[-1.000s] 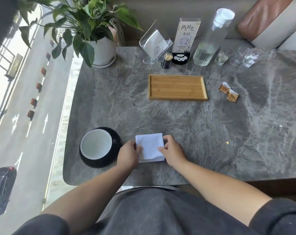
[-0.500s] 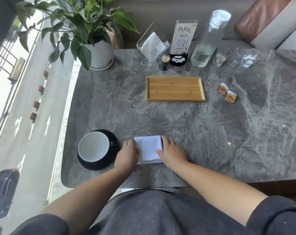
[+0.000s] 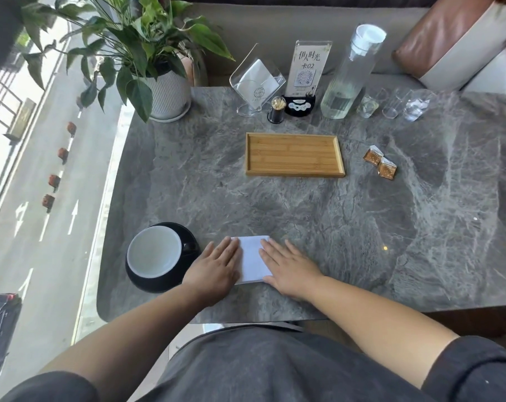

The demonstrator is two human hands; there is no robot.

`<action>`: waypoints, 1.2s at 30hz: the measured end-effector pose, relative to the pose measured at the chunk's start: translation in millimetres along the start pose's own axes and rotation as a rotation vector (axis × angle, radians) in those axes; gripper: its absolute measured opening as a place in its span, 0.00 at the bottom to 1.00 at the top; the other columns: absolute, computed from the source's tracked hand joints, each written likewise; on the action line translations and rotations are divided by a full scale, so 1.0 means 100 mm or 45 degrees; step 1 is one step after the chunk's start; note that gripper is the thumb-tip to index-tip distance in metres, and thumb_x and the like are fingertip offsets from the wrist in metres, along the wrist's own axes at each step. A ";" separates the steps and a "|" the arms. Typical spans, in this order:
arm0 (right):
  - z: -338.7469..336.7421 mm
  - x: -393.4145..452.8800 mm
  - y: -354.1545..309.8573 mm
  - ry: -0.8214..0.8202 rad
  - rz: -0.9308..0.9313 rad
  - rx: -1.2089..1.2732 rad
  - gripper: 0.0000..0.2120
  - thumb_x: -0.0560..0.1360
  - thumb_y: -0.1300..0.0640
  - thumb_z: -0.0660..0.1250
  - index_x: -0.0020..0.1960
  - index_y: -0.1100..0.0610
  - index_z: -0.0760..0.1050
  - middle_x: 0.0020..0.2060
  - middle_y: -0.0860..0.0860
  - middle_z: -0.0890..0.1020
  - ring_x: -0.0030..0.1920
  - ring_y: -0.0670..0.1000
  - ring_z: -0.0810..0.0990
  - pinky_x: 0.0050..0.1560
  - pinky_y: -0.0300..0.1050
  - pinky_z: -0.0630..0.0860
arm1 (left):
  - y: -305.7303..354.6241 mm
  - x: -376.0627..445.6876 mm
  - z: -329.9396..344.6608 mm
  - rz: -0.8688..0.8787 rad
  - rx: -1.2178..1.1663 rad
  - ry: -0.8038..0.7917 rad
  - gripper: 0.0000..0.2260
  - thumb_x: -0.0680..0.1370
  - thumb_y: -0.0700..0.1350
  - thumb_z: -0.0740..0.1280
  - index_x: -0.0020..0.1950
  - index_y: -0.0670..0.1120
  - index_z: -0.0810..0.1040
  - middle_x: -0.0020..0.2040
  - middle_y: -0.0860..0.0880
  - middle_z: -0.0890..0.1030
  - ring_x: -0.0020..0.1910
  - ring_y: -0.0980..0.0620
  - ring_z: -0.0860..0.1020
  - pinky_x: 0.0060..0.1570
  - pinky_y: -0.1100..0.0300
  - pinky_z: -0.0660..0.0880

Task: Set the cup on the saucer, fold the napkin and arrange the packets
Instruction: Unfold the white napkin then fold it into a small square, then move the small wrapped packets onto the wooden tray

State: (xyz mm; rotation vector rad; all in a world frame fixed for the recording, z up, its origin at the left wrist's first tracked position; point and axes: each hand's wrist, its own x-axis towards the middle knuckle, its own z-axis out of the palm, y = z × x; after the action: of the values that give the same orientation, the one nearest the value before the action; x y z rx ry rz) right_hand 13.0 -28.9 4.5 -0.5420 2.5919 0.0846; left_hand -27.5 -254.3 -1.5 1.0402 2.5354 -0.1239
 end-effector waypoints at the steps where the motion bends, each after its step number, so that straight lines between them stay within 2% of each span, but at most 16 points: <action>1: 0.01 0.00 0.00 -0.011 0.003 -0.004 0.33 0.80 0.40 0.45 0.77 0.58 0.42 0.77 0.54 0.41 0.76 0.52 0.37 0.74 0.55 0.37 | -0.01 0.00 0.01 0.008 0.012 -0.004 0.27 0.83 0.56 0.43 0.78 0.44 0.42 0.79 0.46 0.43 0.77 0.47 0.39 0.74 0.47 0.40; 10: -0.05 -0.02 -0.04 -0.024 0.028 0.047 0.32 0.80 0.41 0.46 0.77 0.58 0.43 0.77 0.53 0.41 0.76 0.51 0.38 0.75 0.56 0.38 | -0.01 -0.01 -0.04 0.027 0.058 -0.060 0.28 0.82 0.57 0.42 0.78 0.44 0.40 0.79 0.46 0.40 0.76 0.46 0.38 0.73 0.47 0.39; 16: -0.23 -0.03 0.01 0.056 0.063 0.206 0.32 0.79 0.39 0.50 0.77 0.54 0.49 0.78 0.50 0.49 0.77 0.49 0.45 0.75 0.52 0.42 | -0.03 -0.01 -0.23 0.009 0.067 -0.029 0.29 0.82 0.57 0.47 0.78 0.45 0.44 0.79 0.45 0.43 0.77 0.46 0.41 0.74 0.48 0.41; 23: -0.48 -0.14 0.09 0.456 0.338 0.282 0.27 0.78 0.41 0.54 0.73 0.53 0.62 0.74 0.51 0.63 0.74 0.52 0.58 0.72 0.52 0.52 | -0.08 0.11 -0.65 -0.065 -0.006 0.320 0.27 0.80 0.57 0.52 0.77 0.46 0.56 0.78 0.45 0.57 0.76 0.45 0.54 0.73 0.47 0.52; 29: -0.56 -0.22 0.15 0.478 0.541 0.280 0.27 0.78 0.41 0.53 0.73 0.52 0.61 0.74 0.52 0.62 0.75 0.53 0.56 0.73 0.53 0.51 | -0.11 0.17 -0.73 -0.078 0.006 0.392 0.28 0.80 0.57 0.52 0.77 0.45 0.57 0.77 0.45 0.61 0.75 0.44 0.57 0.72 0.47 0.54; 32: -0.56 -0.31 0.17 0.489 0.592 0.280 0.27 0.78 0.40 0.53 0.73 0.52 0.61 0.74 0.52 0.63 0.74 0.53 0.56 0.72 0.53 0.52 | -0.08 0.20 -0.77 -0.052 0.039 0.419 0.26 0.79 0.57 0.54 0.74 0.45 0.62 0.73 0.45 0.67 0.72 0.44 0.63 0.69 0.48 0.59; 36: -0.54 -0.41 0.26 0.509 0.629 0.307 0.28 0.78 0.40 0.54 0.73 0.52 0.62 0.74 0.51 0.64 0.74 0.53 0.57 0.72 0.52 0.52 | 0.05 0.31 -0.84 -0.005 0.009 0.500 0.22 0.77 0.54 0.61 0.67 0.44 0.71 0.64 0.45 0.76 0.63 0.43 0.73 0.62 0.48 0.68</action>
State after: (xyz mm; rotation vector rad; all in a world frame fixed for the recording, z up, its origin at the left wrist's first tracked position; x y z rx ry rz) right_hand 11.0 1.7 70.0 0.1990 3.0094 -0.1903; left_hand -71.1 -210.9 63.7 1.1574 2.8852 0.0797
